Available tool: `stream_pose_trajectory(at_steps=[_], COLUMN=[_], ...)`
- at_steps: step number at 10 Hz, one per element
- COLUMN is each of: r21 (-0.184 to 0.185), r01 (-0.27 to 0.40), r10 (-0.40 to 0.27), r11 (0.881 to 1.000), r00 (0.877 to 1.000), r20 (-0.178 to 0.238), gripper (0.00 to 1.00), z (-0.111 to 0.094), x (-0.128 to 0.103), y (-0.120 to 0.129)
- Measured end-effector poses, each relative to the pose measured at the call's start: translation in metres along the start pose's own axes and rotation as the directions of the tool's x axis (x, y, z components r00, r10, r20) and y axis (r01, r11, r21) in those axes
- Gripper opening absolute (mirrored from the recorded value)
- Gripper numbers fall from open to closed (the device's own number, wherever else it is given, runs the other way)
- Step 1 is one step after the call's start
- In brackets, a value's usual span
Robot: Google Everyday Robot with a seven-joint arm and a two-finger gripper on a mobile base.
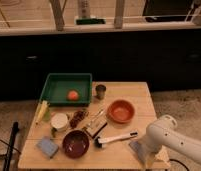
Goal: Wipe purple bowl with towel
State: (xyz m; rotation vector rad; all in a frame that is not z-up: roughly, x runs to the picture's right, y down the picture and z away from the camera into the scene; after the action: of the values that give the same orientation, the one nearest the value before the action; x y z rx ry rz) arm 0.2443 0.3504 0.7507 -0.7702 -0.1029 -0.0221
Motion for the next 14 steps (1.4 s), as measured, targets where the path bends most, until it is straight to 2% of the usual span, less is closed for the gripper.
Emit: stream_pose_trajectory(at_steps=[1,2,4,5,6,7,9,10,11,12,14], r21=[0.001,0.004,0.006,0.008,0.008,-0.006,-0.004,-0.001,0.007,0.014,0.031], r01=[-0.001,-0.001,0.001,0.001,0.001,-0.002,0.001,0.026,0.108,0.16,0.201], r10=[0.001,0.001,-0.001,-0.001,-0.001,0.002,-0.001,-0.026,-0.109,-0.16,-0.201], r11=[1.0,1.0,1.0,1.0,1.0,1.0,1.0,1.0,0.994,0.987,0.979], r00=[1.0,1.0,1.0,1.0,1.0,1.0,1.0,1.0,0.994,0.987,0.979], r20=[0.007,0.013,0.012,0.008,0.009,0.008,0.008,0.01,0.014,0.014,0.013], gripper=[0.67,0.53,0.37,0.24,0.22,0.01,0.0,0.0,0.0,0.0,0.0], z=[0.001,0.002,0.0,-0.001,-0.001,-0.004,-0.005,-0.006,-0.009,-0.013,-0.028], x=[0.002,0.004,0.003,0.005,0.005,0.006,0.008,0.006,-0.004,-0.01,-0.019], y=[0.0,0.0,-0.001,-0.002,-0.002,0.004,0.004,0.002,-0.005,-0.008,-0.013])
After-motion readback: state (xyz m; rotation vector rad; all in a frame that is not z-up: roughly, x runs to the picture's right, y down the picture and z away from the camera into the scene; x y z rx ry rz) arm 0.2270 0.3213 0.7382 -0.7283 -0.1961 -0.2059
